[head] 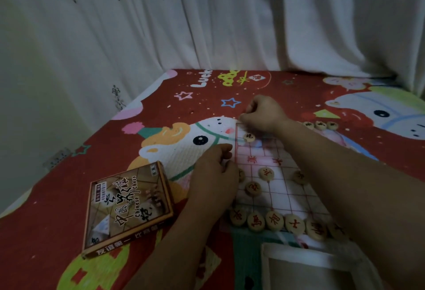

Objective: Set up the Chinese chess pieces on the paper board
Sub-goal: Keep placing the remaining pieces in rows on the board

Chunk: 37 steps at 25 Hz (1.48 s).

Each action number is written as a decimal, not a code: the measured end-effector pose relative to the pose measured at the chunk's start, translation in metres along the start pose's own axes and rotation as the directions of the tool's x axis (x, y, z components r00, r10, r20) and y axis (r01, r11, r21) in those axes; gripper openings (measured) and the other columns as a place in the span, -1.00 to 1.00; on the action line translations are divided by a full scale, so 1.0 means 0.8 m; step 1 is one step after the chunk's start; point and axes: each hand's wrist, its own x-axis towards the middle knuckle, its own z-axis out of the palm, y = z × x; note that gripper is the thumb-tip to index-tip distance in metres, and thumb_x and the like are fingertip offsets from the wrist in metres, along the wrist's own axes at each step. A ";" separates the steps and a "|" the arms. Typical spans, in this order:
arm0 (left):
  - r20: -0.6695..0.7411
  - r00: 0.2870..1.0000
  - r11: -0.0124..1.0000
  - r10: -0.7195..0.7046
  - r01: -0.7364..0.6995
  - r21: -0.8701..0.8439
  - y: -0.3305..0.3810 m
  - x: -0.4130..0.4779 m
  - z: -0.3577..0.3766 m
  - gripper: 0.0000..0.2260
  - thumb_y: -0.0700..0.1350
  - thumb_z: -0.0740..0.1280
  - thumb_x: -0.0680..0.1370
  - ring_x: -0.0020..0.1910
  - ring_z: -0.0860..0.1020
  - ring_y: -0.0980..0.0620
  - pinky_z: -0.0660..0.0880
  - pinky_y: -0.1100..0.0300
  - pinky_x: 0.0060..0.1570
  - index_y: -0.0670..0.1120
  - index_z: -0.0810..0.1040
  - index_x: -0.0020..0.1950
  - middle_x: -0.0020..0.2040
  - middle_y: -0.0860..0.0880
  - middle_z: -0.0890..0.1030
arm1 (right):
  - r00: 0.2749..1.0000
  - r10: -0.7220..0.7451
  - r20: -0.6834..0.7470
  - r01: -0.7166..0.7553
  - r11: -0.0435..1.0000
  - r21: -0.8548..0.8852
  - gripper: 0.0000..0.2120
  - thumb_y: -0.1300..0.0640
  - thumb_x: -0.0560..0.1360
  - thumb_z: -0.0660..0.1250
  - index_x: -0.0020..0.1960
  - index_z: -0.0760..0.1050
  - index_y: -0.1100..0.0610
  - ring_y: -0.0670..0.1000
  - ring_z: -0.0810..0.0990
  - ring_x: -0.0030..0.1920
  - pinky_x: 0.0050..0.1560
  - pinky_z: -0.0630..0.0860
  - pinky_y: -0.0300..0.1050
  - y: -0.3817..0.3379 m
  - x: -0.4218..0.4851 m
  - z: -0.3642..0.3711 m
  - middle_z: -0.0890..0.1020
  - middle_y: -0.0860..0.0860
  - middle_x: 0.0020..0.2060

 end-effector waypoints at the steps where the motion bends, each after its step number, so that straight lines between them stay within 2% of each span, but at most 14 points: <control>1: 0.001 1.000 1.000 0.003 -0.003 -0.001 0.000 0.000 0.000 -0.67 -0.13 0.24 0.58 0.10 0.53 0.15 0.51 0.21 0.06 0.03 0.45 0.35 0.22 0.10 0.55 | 1.000 -0.020 0.007 0.020 0.998 -0.054 -0.83 0.20 0.44 0.43 -0.18 0.43 0.07 0.05 0.56 -0.19 -0.24 0.49 -0.12 0.000 0.001 0.003 0.57 0.01 -0.25; 5: 0.005 1.000 1.000 0.005 -0.005 0.003 0.000 0.001 0.000 -0.66 -0.13 0.23 0.58 0.08 0.54 0.14 0.50 0.23 0.01 0.02 0.45 0.36 0.22 0.10 0.55 | 0.994 -0.080 0.069 0.093 0.975 -0.203 -0.85 0.09 0.47 0.41 0.03 0.53 0.06 0.11 0.63 -0.04 0.02 0.61 0.09 -0.002 0.003 0.017 0.66 0.05 -0.05; 7: -0.002 1.000 1.000 0.012 -0.012 0.010 -0.001 0.001 0.001 -0.66 -0.13 0.24 0.58 0.09 0.54 0.14 0.49 0.24 0.01 0.03 0.44 0.36 0.22 0.10 0.54 | 0.993 -0.080 0.083 0.098 0.966 -0.241 -0.76 0.01 0.49 0.41 0.14 0.56 0.03 0.11 0.62 0.04 0.10 0.59 0.09 -0.003 0.004 0.021 0.66 0.04 0.05; 9: -0.001 1.000 1.000 0.015 -0.015 0.004 -0.002 0.001 0.001 -0.66 -0.13 0.24 0.58 0.10 0.53 0.14 0.51 0.22 0.03 0.03 0.45 0.36 0.23 0.10 0.54 | 0.991 -0.093 0.099 0.117 0.955 -0.274 -0.78 0.01 0.51 0.40 0.12 0.57 0.03 0.12 0.62 0.05 0.12 0.58 0.06 -0.002 0.005 0.022 0.66 0.05 0.06; 12: -0.007 1.000 1.000 0.017 -0.017 0.001 -0.003 0.002 0.002 -0.66 -0.12 0.24 0.58 0.12 0.53 0.13 0.53 0.14 0.11 0.03 0.45 0.36 0.23 0.10 0.54 | 0.990 -0.092 0.109 0.122 0.942 -0.312 -0.88 0.03 0.52 0.39 0.02 0.56 0.03 0.11 0.61 0.03 0.11 0.58 0.01 -0.001 0.005 0.022 0.67 0.05 0.02; 14: -0.012 1.000 1.000 0.016 -0.016 0.002 -0.004 0.003 0.003 -0.66 -0.13 0.24 0.58 0.12 0.52 0.15 0.49 0.23 0.06 0.03 0.45 0.36 0.23 0.10 0.54 | 0.990 -0.094 0.106 0.123 0.943 -0.308 -0.89 0.05 0.53 0.38 0.03 0.57 0.05 0.10 0.63 -0.01 0.08 0.60 0.03 -0.003 0.000 0.020 0.67 0.05 -0.02; 17: -0.003 1.000 1.000 0.015 -0.015 -0.014 -0.005 0.003 0.002 -0.66 -0.14 0.24 0.59 0.03 0.54 0.21 0.47 0.30 -0.04 0.02 0.45 0.37 0.23 0.10 0.55 | 0.993 -0.095 0.063 0.107 0.967 -0.230 -0.90 0.11 0.58 0.33 0.07 0.58 0.07 0.01 0.62 -0.15 -0.14 0.58 -0.08 -0.005 -0.010 0.005 0.66 0.01 -0.10; 19: -0.002 1.000 1.000 0.015 -0.015 -0.024 -0.005 0.002 0.001 -0.65 -0.14 0.24 0.58 0.03 0.56 0.18 0.54 0.19 0.03 0.01 0.45 0.37 0.23 0.09 0.55 | 0.994 -0.111 0.018 0.113 0.976 -0.186 -0.89 0.16 0.60 0.30 0.08 0.58 0.07 -0.06 0.58 -0.18 -0.23 0.46 -0.18 -0.003 -0.025 -0.011 0.62 -0.02 -0.10; 22: -0.002 1.000 1.000 0.001 -0.001 -0.029 -0.003 0.001 0.001 -0.65 -0.16 0.25 0.58 -0.02 0.57 0.17 0.58 0.08 0.03 0.00 0.45 0.37 0.23 0.08 0.56 | 0.987 -0.150 -0.065 0.143 0.984 -0.107 -0.89 0.16 0.59 0.31 0.06 0.60 0.09 -0.01 0.59 -0.05 -0.07 0.43 -0.18 0.004 -0.061 -0.040 0.64 -0.03 -0.05; 26: 0.007 1.000 1.000 0.015 -0.015 0.023 0.000 -0.002 -0.001 -0.64 -0.14 0.24 0.57 0.09 0.57 0.01 0.56 -0.08 0.11 0.00 0.44 0.38 0.25 0.04 0.55 | 0.975 -0.181 -0.129 0.185 0.982 0.024 -0.88 0.14 0.60 0.32 0.08 0.62 0.08 -0.16 0.55 -0.20 -0.11 0.52 -0.15 0.008 -0.135 -0.073 0.58 -0.22 -0.18; 29: 0.019 0.999 0.999 0.032 -0.033 0.035 0.001 -0.005 0.000 -0.64 -0.16 0.23 0.58 0.11 0.56 -0.04 0.54 -0.09 0.14 -0.04 0.44 0.38 0.21 0.00 0.55 | 0.966 -0.225 -0.129 0.235 0.970 0.066 -0.91 0.12 0.59 0.34 0.05 0.62 0.00 -0.22 0.56 -0.24 -0.23 0.45 -0.40 0.005 -0.207 -0.092 0.59 -0.26 -0.16; 33: -0.007 0.998 0.997 0.069 -0.068 0.037 0.000 -0.003 0.001 -0.67 -0.20 0.23 0.57 -0.02 0.56 0.05 0.54 0.05 0.08 -0.11 0.48 0.33 0.08 -0.01 0.55 | 0.964 -0.266 -0.017 0.266 0.958 0.103 -0.92 0.07 0.56 0.39 0.02 0.61 -0.10 -0.16 0.59 -0.21 -0.24 0.48 -0.37 -0.004 -0.290 -0.107 0.65 -0.20 -0.13; 35: -0.021 0.996 0.996 0.086 -0.085 0.039 -0.001 -0.004 0.003 -0.68 -0.21 0.22 0.57 -0.09 0.55 0.09 0.52 0.12 -0.01 -0.13 0.49 0.32 0.05 -0.02 0.56 | 0.952 -0.265 0.151 0.254 0.963 0.087 -0.92 0.03 0.55 0.40 0.03 0.61 -0.12 -0.17 0.59 -0.22 -0.26 0.51 -0.32 -0.009 -0.326 -0.113 0.65 -0.19 -0.17; 37: -0.032 0.994 0.993 0.107 -0.105 0.051 -0.003 -0.005 0.004 -0.68 -0.19 0.22 0.58 -0.09 0.56 0.00 0.54 0.08 -0.02 -0.13 0.49 0.33 0.07 -0.06 0.58 | 0.911 -0.257 0.322 0.278 0.960 -0.020 -0.91 -0.01 0.53 0.41 0.04 0.61 -0.12 -0.24 0.57 -0.21 -0.26 0.48 -0.34 -0.015 -0.352 -0.120 0.60 -0.23 -0.22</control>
